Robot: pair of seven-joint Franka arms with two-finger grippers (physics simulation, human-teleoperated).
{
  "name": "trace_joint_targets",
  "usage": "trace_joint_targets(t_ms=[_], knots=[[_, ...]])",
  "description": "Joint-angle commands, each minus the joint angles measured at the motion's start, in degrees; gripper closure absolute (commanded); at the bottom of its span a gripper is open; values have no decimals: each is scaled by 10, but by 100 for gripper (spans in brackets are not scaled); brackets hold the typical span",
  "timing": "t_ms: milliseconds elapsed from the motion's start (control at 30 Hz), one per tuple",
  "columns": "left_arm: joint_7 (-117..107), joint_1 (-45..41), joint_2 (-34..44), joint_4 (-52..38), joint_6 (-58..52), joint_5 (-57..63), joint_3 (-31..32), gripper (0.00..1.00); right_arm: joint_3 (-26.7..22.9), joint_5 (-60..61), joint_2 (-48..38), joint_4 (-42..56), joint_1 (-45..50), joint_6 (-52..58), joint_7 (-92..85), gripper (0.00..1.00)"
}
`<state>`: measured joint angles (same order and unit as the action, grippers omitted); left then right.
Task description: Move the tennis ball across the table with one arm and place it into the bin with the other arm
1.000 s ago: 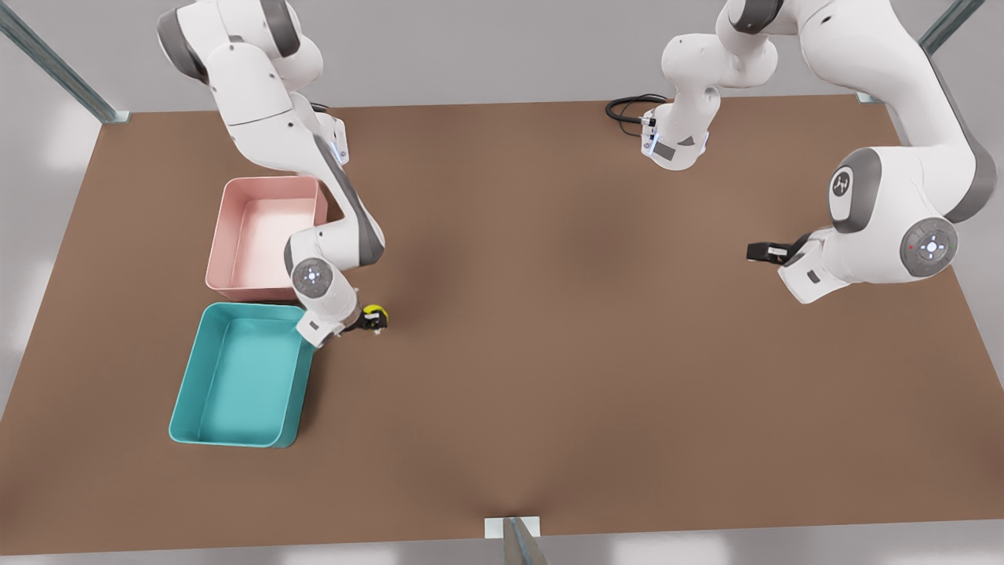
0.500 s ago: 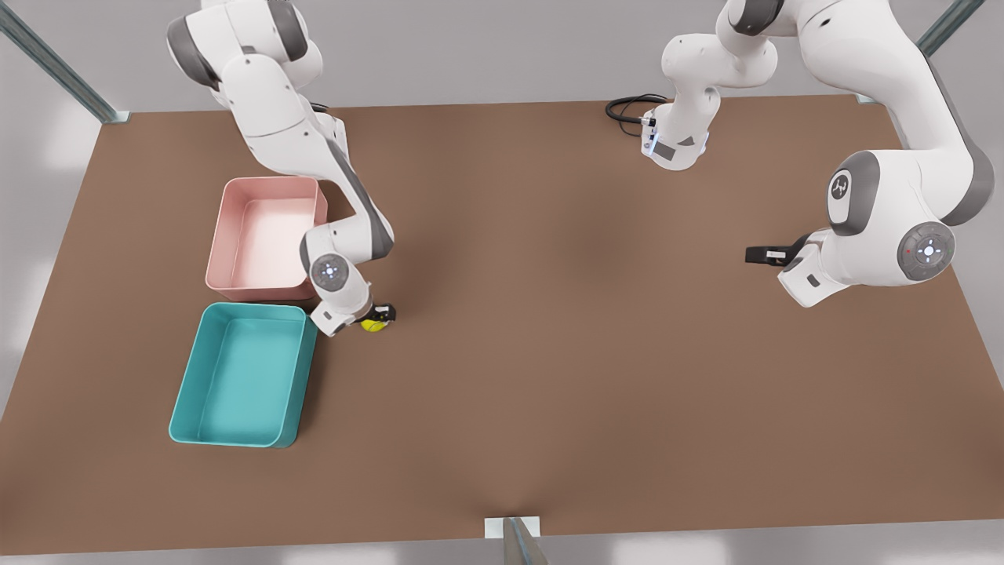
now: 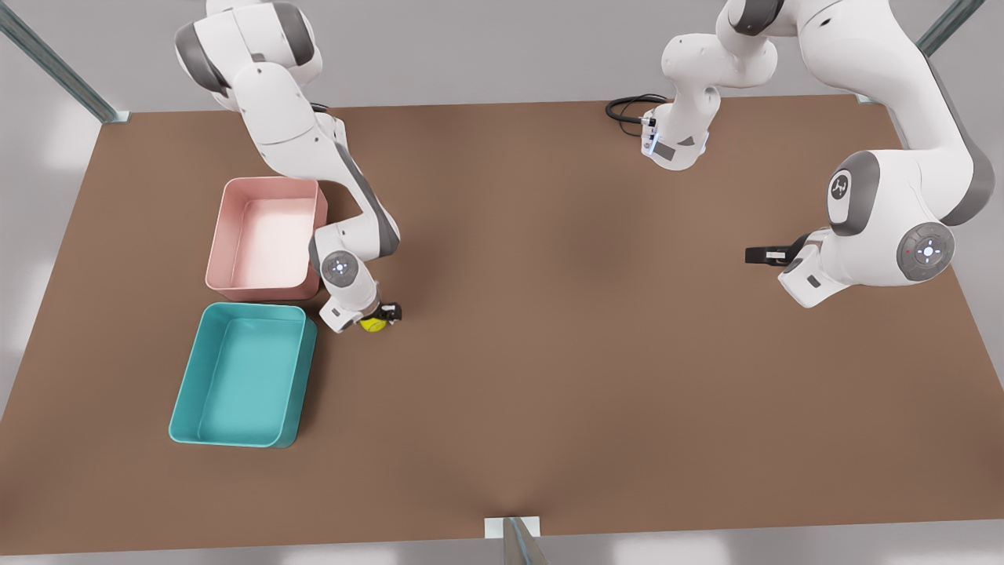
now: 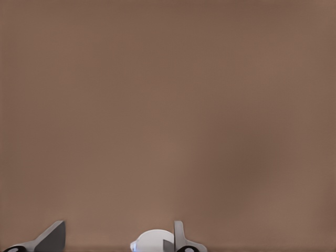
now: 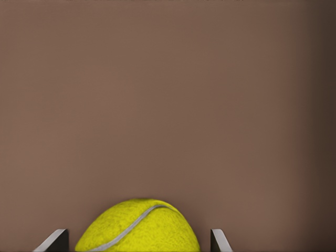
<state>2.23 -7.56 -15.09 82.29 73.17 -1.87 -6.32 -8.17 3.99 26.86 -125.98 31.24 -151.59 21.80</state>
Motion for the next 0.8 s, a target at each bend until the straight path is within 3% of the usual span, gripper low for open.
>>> trace_joint_targets(t_ms=[0,67,133,267,500,667,767], knots=[[-13,0,1,0,-1,0,0,0,0,1,1,1,1,-13,13,0],[-13,0,1,0,-1,0,0,0,0,1,2,1,1,-13,13,5],[-13,0,-4,0,0,0,0,0,0,0,4,1,1,-13,10,20],[-13,0,-4,0,0,0,0,0,0,-1,3,0,-2,-13,6,35],[-13,0,-4,0,-1,0,0,0,8,-3,-9,27,-18,2,-56,35],[-13,-1,-4,0,0,0,0,0,3,-63,-8,168,-88,59,-306,35],[-13,-1,-4,0,0,0,0,0,-25,-74,-7,241,-98,89,-446,35]])
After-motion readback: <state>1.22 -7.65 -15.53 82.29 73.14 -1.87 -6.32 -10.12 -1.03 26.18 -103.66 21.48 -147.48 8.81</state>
